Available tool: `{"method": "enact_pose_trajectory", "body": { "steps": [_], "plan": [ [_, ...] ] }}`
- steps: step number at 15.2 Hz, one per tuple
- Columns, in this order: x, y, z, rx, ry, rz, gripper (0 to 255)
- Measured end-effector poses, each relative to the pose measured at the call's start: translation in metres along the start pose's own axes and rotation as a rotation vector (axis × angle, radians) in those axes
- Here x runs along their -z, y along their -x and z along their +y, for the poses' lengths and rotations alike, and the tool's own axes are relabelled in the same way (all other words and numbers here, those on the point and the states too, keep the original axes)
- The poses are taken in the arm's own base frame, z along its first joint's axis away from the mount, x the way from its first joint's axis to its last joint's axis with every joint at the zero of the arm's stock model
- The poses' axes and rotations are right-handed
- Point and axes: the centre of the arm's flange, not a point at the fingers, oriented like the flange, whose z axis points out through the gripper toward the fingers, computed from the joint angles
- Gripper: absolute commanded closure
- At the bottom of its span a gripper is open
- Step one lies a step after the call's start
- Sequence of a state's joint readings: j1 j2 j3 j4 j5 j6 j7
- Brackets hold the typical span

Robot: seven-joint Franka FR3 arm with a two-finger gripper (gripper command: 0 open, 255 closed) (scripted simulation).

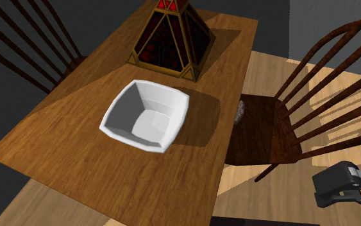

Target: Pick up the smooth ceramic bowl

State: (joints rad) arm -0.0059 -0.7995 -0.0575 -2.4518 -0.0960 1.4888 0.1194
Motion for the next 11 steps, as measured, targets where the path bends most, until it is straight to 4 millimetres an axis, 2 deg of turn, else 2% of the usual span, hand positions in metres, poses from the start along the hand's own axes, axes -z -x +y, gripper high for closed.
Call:
{"method": "enact_pose_trajectory", "body": {
  "steps": [3, 11],
  "plan": [
    [-0.007, -0.006, -0.010, -0.005, -0.021, 0.002, 0],
    [-0.038, -0.049, -0.076, -0.042, -0.158, 0.021, 0]
  ]
}}
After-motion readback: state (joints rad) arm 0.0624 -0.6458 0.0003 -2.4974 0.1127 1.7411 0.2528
